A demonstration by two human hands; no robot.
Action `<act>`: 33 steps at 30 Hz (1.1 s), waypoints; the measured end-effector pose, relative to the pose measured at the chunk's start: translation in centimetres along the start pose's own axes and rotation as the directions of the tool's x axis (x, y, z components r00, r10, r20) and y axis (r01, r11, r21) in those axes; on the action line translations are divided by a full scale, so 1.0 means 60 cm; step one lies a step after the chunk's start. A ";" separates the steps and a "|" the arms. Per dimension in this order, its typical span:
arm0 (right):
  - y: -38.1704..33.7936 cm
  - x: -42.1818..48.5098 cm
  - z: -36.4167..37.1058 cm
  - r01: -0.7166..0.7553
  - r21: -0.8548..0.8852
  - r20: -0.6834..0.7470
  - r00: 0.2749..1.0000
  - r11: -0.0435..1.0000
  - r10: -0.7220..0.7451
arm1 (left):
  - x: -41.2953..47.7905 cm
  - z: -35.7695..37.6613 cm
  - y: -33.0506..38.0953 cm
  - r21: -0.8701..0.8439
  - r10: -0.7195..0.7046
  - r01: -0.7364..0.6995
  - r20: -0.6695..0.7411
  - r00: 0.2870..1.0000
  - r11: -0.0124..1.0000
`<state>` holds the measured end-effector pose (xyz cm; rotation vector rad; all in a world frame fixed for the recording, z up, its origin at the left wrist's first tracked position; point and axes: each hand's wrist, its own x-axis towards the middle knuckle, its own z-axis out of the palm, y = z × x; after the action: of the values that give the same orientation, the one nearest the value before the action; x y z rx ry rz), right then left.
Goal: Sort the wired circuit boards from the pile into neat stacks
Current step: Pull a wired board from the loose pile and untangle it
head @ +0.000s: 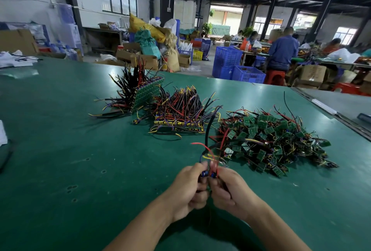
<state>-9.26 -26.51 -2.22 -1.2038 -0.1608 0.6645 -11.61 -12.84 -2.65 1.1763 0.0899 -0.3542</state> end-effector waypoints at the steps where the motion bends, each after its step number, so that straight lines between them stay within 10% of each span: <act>1: -0.002 0.001 0.004 0.001 0.066 0.006 1.000 0.998 -0.001 | 0.000 0.002 -0.001 -0.034 -0.011 0.010 -0.015 1.000 0.999; 12: -0.011 0.003 0.005 0.028 0.232 0.014 0.999 0.972 -0.032 | 0.001 0.012 -0.001 -0.167 -0.005 -0.006 -0.067 0.998 0.986; 17: -0.007 0.016 0.000 0.207 0.209 -0.214 0.963 0.956 -0.162 | 0.004 0.000 0.004 -0.232 0.069 -0.088 -0.088 0.994 0.969; 33: 0.003 0.018 0.024 0.174 0.103 -0.401 0.908 0.979 -0.119 | 0.020 0.000 -0.015 0.054 0.220 -0.214 -0.230 0.948 0.975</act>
<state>-9.10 -24.69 -2.09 -1.1554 0.1306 0.2850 -10.80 -13.41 -3.74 1.2394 0.1606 -0.0203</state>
